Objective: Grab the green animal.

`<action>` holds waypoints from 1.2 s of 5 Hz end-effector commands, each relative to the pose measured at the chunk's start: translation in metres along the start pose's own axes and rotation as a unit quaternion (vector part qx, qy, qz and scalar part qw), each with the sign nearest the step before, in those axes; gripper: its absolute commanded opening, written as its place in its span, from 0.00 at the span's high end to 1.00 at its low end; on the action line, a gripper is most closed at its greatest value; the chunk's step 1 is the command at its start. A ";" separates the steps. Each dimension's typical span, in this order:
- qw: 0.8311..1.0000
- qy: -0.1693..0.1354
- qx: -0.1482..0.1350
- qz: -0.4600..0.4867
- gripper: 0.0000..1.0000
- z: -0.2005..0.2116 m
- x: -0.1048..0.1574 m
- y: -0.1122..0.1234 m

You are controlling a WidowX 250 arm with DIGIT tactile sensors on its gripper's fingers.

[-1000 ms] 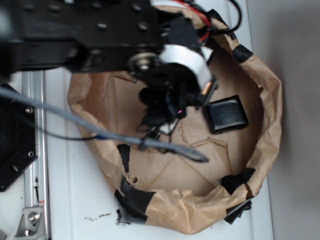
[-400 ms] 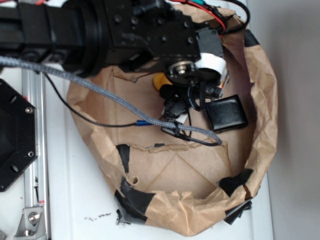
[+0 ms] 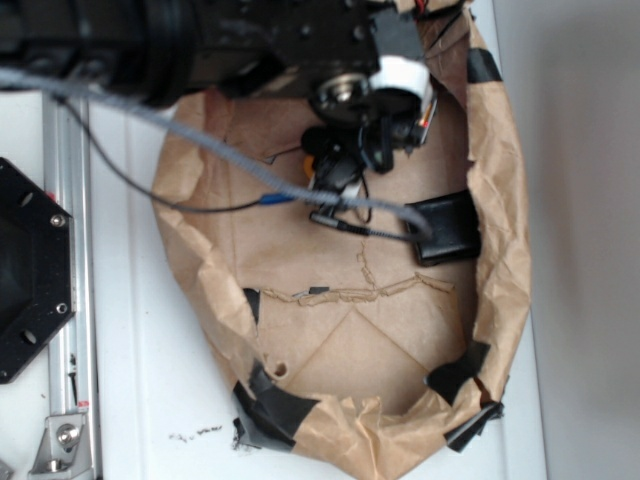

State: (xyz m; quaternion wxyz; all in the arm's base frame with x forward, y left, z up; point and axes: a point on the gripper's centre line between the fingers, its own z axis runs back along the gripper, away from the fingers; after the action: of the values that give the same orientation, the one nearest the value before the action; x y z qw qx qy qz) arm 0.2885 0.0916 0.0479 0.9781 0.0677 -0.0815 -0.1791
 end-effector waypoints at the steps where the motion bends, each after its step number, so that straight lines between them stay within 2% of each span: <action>1: 0.999 -0.002 -0.008 0.035 0.00 -0.018 0.003 0.034; 2: 0.998 -0.009 -0.010 0.058 1.00 -0.011 0.007 0.030; 3: 0.997 0.012 -0.014 0.070 1.00 0.018 0.011 0.014; 4: 0.997 0.025 0.021 0.068 1.00 0.062 0.020 -0.014; 5: 0.998 0.015 0.004 0.065 1.00 0.103 0.028 -0.044; 6: 0.996 -0.027 0.006 0.083 1.00 0.132 0.030 -0.062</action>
State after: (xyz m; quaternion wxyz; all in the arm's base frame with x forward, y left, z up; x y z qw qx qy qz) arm 0.2639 0.0173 0.1550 0.9911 0.0589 -0.0823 -0.0861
